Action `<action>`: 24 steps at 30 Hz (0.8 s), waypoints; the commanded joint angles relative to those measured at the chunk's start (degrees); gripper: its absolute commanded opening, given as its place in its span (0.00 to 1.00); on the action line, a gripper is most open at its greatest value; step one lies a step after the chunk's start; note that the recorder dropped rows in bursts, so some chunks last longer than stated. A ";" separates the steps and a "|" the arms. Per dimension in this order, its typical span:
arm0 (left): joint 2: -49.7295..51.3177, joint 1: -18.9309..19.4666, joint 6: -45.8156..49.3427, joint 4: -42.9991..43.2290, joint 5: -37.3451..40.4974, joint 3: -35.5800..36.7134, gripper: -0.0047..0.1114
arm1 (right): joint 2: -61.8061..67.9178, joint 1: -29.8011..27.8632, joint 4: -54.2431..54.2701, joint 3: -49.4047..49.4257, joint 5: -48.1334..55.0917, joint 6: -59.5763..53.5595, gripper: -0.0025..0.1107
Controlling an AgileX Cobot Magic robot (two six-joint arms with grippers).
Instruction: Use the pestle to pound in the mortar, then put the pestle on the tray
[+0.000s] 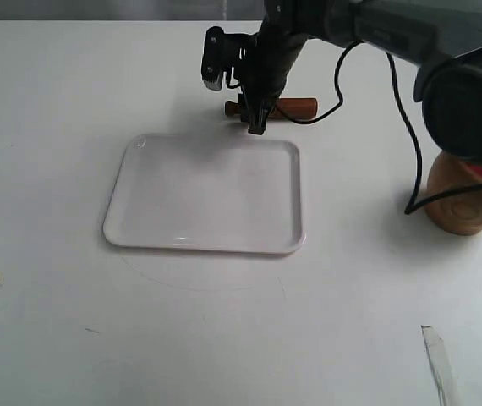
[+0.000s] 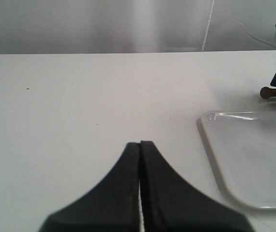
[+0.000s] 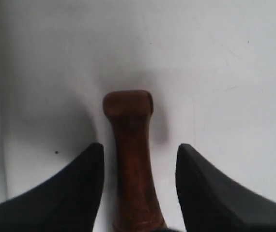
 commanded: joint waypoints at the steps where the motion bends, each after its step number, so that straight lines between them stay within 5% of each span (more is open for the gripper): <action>1: -0.07 -0.44 -0.47 -0.42 -0.17 0.03 0.04 | -0.02 0.12 -0.43 -0.30 -0.72 -0.48 0.24; 4: -0.07 -0.44 -0.47 -0.42 -0.17 0.03 0.04 | -0.02 0.12 -1.29 -0.30 -0.82 -0.77 0.02; 18: -0.07 -0.44 -0.47 -0.42 -0.17 0.03 0.04 | -3.16 0.12 1.10 -0.30 -2.52 8.06 0.02; 24: -0.07 -0.44 -0.47 -0.42 -0.17 0.03 0.04 | -9.01 -0.26 -43.74 -0.30 -8.46 59.51 0.02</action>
